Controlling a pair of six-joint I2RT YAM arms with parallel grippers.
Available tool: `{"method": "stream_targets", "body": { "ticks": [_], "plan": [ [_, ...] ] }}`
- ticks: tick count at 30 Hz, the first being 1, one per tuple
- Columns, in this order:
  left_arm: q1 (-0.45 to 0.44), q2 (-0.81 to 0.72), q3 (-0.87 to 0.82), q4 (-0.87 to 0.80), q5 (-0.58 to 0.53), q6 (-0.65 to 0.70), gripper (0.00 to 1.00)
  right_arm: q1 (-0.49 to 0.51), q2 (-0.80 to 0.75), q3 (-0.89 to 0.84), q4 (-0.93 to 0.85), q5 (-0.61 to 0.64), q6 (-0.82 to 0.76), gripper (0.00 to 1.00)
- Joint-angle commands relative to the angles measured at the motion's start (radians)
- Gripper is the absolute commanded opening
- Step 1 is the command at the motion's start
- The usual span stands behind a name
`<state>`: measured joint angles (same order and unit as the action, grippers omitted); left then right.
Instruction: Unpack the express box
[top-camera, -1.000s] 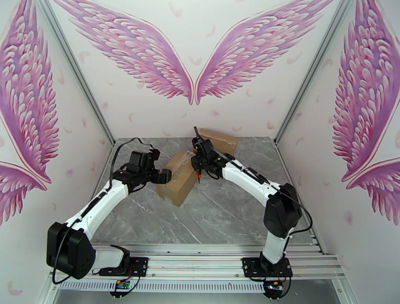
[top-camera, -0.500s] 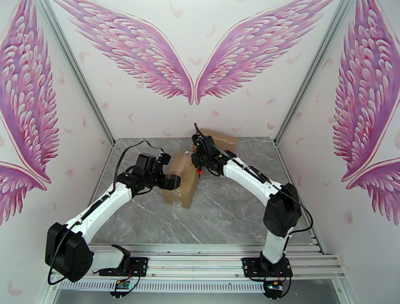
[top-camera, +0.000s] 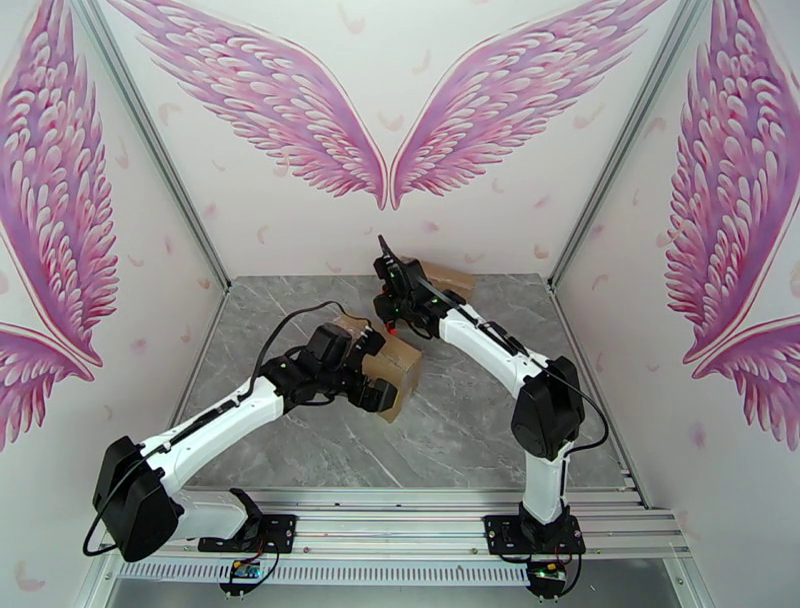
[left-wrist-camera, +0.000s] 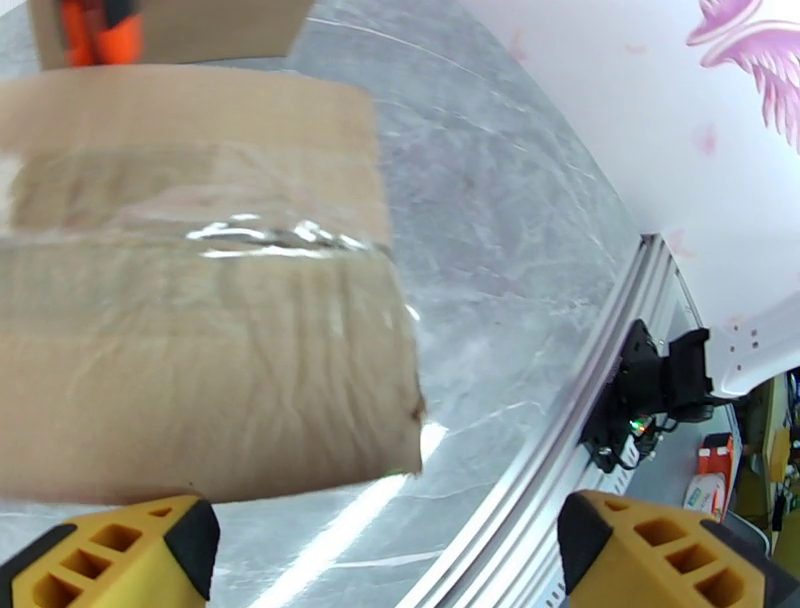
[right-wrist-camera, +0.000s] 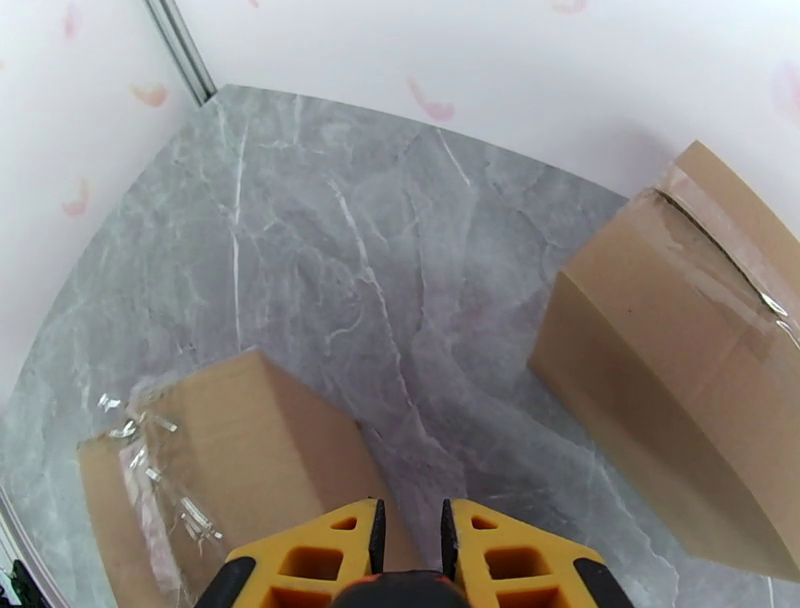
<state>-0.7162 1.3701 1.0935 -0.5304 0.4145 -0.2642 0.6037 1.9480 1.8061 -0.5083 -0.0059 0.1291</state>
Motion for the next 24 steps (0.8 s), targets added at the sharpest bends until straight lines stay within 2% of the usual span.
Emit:
{"method": "stream_targets", "body": {
  "ticks": [1, 6, 11, 13, 17, 24],
  "plan": [
    [-0.025, 0.023, 0.071, 0.036, -0.048, 0.059, 0.95, 0.024, -0.009, 0.063, -0.043, -0.120, 0.034, 0.02],
    [-0.040, -0.094, 0.069, -0.038, -0.123, 0.207, 0.92, -0.039, -0.077, 0.053, -0.005, -0.091, 0.135, 0.04],
    [-0.054, -0.264, -0.004, -0.029, -0.223, 0.452, 0.92, -0.122, -0.215, -0.141, 0.179, -0.089, 0.329, 0.05],
    [-0.056, -0.296, -0.013, -0.050, -0.229, 0.573, 0.92, -0.155, -0.274, -0.210, 0.234, -0.088, 0.370, 0.04],
    [-0.073, -0.296, -0.010, -0.088, -0.268, 0.780, 0.93, -0.226, -0.398, -0.347, 0.277, -0.095, 0.455, 0.00],
    [-0.097, -0.201, -0.037, 0.011, -0.352, 1.066, 0.94, -0.293, -0.683, -0.782, 0.515, -0.072, 0.730, 0.00]
  ]
}}
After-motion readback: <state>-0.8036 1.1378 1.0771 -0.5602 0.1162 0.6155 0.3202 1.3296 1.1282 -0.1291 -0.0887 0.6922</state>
